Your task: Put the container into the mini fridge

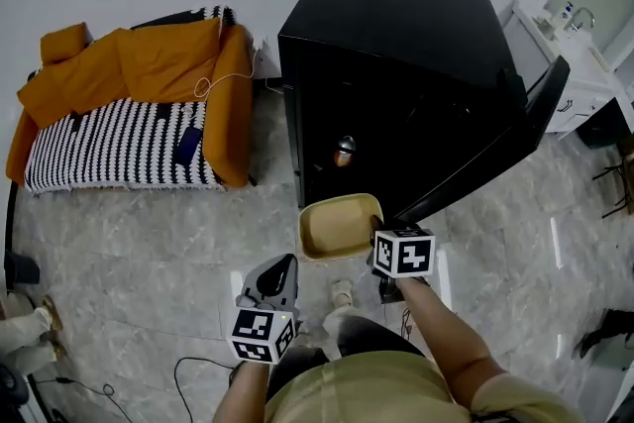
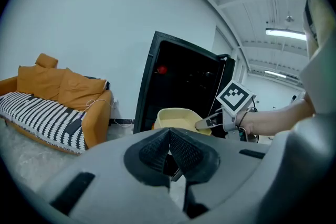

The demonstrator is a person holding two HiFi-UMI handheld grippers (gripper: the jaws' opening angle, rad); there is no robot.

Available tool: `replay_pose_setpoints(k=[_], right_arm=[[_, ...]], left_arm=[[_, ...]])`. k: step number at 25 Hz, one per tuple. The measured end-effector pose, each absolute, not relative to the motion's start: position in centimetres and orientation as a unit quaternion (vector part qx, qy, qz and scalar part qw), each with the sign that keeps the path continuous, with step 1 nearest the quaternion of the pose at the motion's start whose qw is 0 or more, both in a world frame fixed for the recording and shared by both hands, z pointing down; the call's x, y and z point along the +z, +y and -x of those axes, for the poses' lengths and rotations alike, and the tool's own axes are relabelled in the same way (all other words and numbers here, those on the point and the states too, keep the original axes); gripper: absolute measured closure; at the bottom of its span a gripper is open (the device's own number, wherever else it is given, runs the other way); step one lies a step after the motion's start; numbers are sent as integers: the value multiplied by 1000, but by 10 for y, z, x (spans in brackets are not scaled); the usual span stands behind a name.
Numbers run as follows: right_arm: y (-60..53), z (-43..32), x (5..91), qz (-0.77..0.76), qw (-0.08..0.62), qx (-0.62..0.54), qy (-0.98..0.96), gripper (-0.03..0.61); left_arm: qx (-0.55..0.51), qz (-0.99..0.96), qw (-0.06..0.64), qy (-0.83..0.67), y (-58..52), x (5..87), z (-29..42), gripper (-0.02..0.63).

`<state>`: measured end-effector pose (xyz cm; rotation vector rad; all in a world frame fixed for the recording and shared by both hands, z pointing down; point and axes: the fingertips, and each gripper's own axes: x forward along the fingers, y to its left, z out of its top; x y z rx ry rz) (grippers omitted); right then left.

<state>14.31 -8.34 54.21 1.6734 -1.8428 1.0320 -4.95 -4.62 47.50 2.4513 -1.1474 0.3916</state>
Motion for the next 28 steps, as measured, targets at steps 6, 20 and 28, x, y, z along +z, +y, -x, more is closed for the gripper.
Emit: replay_pose_setpoints(k=[6,20,28], right_arm=[[-119,-168,567,-610,248,371,-654,549],[-229,-224,602,-662,254,361,-606,549],[-262,-260,628,-708,216,404,-538,549]], left_arm=[[148,-864,218,-429,-68,497,35,592],[129,-845,207,-475,-129,512,20,592],[128,-838,216,-485,-133,520,13,593]])
